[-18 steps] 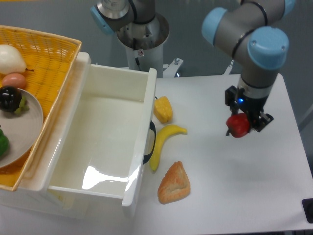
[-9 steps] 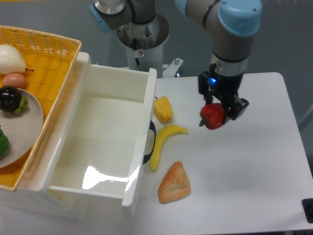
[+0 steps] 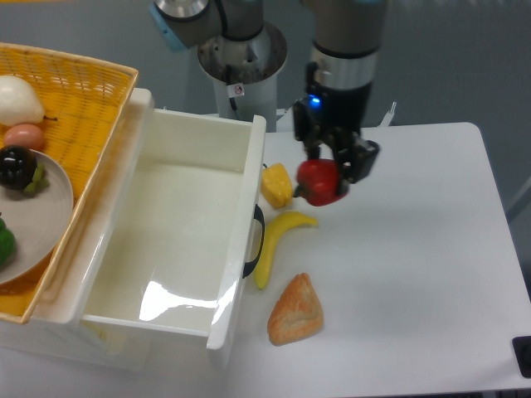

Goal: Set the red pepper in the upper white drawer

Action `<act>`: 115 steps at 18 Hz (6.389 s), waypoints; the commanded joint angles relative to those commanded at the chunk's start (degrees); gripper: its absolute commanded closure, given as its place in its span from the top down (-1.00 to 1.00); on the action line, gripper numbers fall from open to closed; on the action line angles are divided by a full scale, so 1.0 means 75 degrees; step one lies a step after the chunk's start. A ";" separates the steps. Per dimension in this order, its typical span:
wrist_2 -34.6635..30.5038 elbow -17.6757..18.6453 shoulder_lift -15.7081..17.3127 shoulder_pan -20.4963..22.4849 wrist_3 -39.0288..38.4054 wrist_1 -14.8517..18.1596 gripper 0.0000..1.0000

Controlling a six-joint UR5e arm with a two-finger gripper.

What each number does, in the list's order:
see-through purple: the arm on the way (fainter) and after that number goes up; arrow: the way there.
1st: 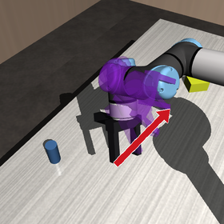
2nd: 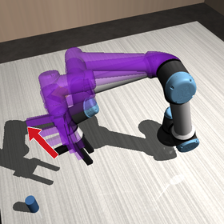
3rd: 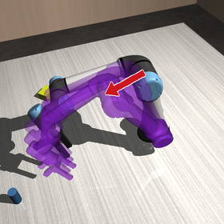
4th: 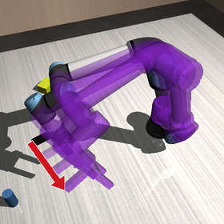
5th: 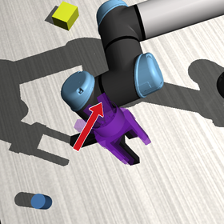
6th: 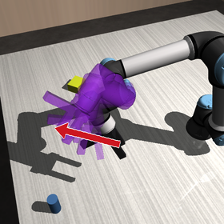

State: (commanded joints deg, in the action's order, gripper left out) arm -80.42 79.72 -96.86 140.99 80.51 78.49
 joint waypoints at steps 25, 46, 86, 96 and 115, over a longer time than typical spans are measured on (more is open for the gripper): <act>0.0000 0.0914 -0.0363 -0.1525 0.0644 -0.0234 -0.60; -0.0234 0.1136 -0.0809 -0.2075 0.1077 -0.0246 -0.22; 0.0711 0.1125 -0.0176 -0.1268 -0.1437 -0.0668 1.00; 0.2297 0.0985 -0.0012 -0.0576 -0.4957 -0.0668 1.00; 0.0059 0.0879 -0.0293 0.1358 -0.4384 -0.0668 1.00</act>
State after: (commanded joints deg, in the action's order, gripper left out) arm -79.98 86.31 -99.05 151.17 47.63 73.48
